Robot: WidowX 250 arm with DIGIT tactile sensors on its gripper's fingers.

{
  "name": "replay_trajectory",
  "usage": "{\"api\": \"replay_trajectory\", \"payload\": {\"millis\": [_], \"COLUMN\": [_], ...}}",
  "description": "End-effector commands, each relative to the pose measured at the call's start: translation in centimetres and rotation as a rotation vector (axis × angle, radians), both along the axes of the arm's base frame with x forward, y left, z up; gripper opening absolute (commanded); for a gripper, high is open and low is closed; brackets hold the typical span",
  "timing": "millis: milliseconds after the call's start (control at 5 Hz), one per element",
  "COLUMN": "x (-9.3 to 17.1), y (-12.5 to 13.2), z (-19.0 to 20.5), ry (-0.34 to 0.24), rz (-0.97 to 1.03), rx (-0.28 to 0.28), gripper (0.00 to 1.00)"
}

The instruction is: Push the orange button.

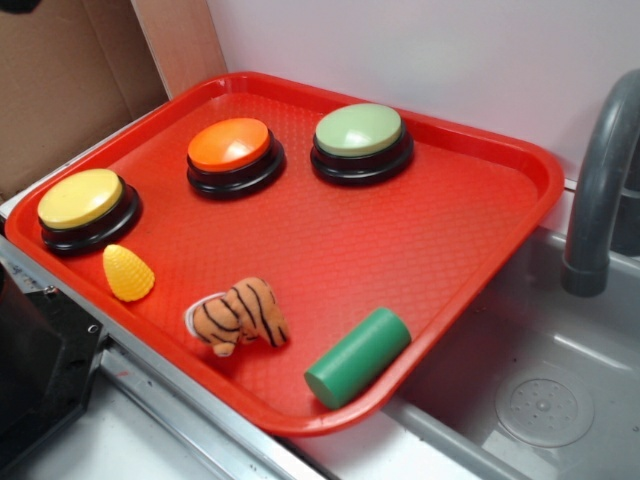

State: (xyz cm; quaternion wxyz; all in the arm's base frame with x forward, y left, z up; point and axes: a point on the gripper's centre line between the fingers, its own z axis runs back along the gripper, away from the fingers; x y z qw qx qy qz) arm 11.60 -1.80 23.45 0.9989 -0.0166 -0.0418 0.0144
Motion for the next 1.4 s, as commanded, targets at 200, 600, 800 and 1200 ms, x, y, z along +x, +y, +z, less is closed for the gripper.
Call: {"api": "replay_trajectory", "payload": {"millis": [200, 600, 800, 1200], "x": [2.2, 11.6, 13.9, 14.5], "y": [3.6, 7.4, 8.2, 8.3], "z": [-3.4, -9.4, -12.5, -17.7], "ry": [0.12, 0.141, 0.171, 0.058], "rz": [0.118, 0.001, -0.047, -0.077], "rx": [0.041, 0.084, 0.108, 0.097], "gripper": [1.0, 1.0, 1.0, 1.0]}}
